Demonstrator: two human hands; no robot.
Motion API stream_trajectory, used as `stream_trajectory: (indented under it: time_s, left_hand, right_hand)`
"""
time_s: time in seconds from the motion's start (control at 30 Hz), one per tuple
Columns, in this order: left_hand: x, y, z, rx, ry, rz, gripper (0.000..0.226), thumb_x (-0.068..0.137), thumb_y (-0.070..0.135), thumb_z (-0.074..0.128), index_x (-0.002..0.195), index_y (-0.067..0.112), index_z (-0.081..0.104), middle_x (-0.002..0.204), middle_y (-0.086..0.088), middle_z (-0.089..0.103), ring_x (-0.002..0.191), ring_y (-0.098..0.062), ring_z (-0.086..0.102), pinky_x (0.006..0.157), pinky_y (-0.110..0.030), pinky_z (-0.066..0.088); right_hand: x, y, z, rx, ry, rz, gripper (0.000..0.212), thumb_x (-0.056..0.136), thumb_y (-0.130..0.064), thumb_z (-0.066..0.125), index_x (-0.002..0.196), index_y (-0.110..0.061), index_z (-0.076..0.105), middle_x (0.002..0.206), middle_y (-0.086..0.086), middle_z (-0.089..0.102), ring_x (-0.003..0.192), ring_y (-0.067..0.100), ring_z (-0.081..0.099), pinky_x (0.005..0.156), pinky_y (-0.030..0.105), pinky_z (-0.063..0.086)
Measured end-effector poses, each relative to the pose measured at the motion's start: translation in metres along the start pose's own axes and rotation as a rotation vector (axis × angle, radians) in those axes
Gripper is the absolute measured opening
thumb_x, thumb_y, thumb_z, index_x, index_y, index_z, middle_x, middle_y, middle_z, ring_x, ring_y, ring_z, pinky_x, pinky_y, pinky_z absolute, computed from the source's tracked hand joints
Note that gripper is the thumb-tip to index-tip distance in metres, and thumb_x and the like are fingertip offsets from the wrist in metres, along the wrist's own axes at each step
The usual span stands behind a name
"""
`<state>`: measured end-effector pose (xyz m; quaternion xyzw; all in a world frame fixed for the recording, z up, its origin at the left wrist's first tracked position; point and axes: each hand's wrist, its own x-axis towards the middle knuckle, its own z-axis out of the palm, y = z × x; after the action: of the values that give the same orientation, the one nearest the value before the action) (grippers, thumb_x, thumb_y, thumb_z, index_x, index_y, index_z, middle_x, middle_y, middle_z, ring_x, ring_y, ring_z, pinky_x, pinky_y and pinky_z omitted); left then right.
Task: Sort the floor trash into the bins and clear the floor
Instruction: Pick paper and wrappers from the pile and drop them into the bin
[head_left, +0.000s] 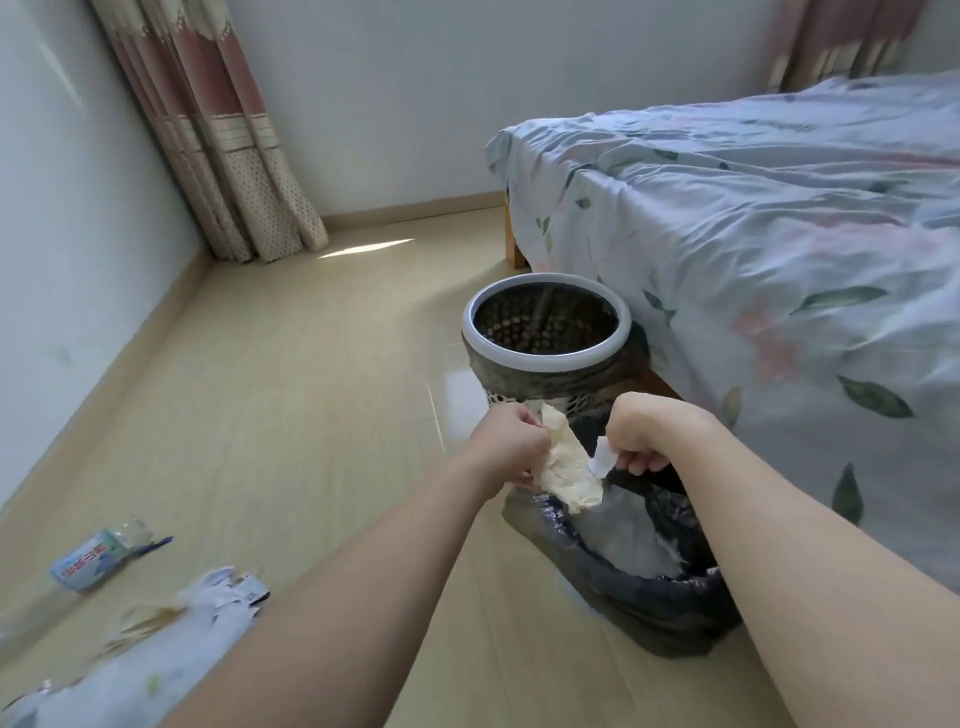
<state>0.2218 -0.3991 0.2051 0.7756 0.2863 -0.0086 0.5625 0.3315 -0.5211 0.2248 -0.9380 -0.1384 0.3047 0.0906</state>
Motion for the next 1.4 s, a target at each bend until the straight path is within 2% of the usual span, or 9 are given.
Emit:
stream_trajectory:
  time_s: [0.13,0.23,0.33,0.5,0.7,0.93,1.17,1.27,1.4]
  left_hand:
    - [0.022,-0.006,0.052,0.092,0.011,0.003,0.011,0.082,0.006,0.052,0.088,0.006,0.062,0.089,-0.014,0.063,0.083,-0.029,0.066,0.066,-0.042,0.062]
    - [0.031,-0.010,0.069,0.063,-0.076,-0.042,0.018,0.083,0.008,0.053,0.094,0.000,0.065,0.082,-0.018,0.064,0.074,-0.032,0.068,0.067,-0.038,0.061]
    - [0.039,-0.012,0.057,0.067,-0.057,-0.016,0.017,0.083,0.010,0.048,0.085,0.003,0.064,0.072,-0.012,0.059,0.065,-0.028,0.060,0.063,-0.034,0.053]
    - [0.025,-0.036,-0.035,0.224,0.080,0.065,0.019,0.086,0.019,0.049,0.092,0.013,0.066,0.089,-0.007,0.070,0.083,-0.023,0.070,0.076,-0.040,0.059]
    - [-0.026,-0.112,-0.176,0.447,0.227,-0.040,0.016,0.089,0.016,0.050,0.093,0.016,0.066,0.097,-0.002,0.068,0.091,-0.022,0.067,0.077,-0.033,0.052]
    - [-0.120,-0.235,-0.328,0.638,0.287,-0.316,0.021,0.091,0.014,0.047,0.101,0.017,0.065,0.095,0.004,0.062,0.091,-0.016,0.056,0.080,-0.027,0.047]
    - [-0.161,-0.336,-0.385,0.649,0.283,-0.439,0.021,0.090,0.018,0.047,0.100,0.024,0.066,0.104,0.010,0.064,0.090,-0.009,0.056,0.064,-0.021,0.042]
    - [-0.157,-0.356,-0.397,0.645,0.309,-0.443,0.022,0.092,0.015,0.047,0.102,0.020,0.066,0.099,0.010,0.063,0.080,-0.007,0.052,0.051,-0.016,0.030]
    - [-0.137,-0.383,-0.402,0.512,0.333,-0.386,0.019,0.087,0.011,0.051,0.093,0.017,0.067,0.095,0.003,0.064,0.085,-0.014,0.057,0.058,-0.018,0.037]
  right_hand:
    - [0.007,0.028,-0.004,-0.045,-0.031,0.070,0.016,0.096,-0.013,0.046,0.089,-0.002,0.055,0.088,0.011,0.062,0.063,0.020,0.054,0.052,0.025,0.044]
    - [0.005,0.038,-0.011,-0.097,-0.066,0.050,0.032,0.099,-0.010,0.042,0.130,-0.003,0.046,0.093,0.012,0.052,0.070,0.021,0.048,0.061,0.029,0.043]
    - [0.006,0.038,-0.012,-0.063,-0.055,0.030,0.044,0.099,-0.011,0.044,0.142,-0.004,0.037,0.107,0.015,0.051,0.091,0.027,0.055,0.069,0.029,0.048]
    - [0.016,-0.023,0.011,0.116,-0.016,-0.120,0.035,0.091,-0.022,0.052,0.124,-0.011,0.054,0.103,0.010,0.065,0.092,0.025,0.066,0.085,0.037,0.055]
    - [-0.019,-0.147,0.075,0.077,0.032,-0.526,0.028,0.085,-0.009,0.050,0.105,0.000,0.067,0.083,0.008,0.065,0.075,0.024,0.062,0.066,0.033,0.050]
    - [-0.075,-0.289,0.220,-0.033,-0.143,-0.839,0.024,0.086,-0.014,0.051,0.105,-0.020,0.064,0.101,-0.004,0.058,0.086,0.015,0.057,0.066,0.025,0.043]
    - [-0.085,-0.336,0.328,-0.282,-0.295,-0.823,0.030,0.088,-0.019,0.056,0.116,-0.010,0.062,0.110,0.004,0.061,0.092,0.023,0.058,0.085,0.025,0.047]
    - [-0.084,-0.342,0.354,-0.405,-0.309,-0.830,0.036,0.090,-0.031,0.059,0.121,-0.013,0.058,0.117,0.001,0.062,0.094,0.018,0.054,0.078,0.024,0.040]
    - [-0.080,-0.345,0.374,-0.556,-0.210,-0.868,0.030,0.088,-0.029,0.058,0.113,-0.013,0.061,0.113,0.002,0.062,0.098,0.021,0.059,0.070,0.030,0.041]
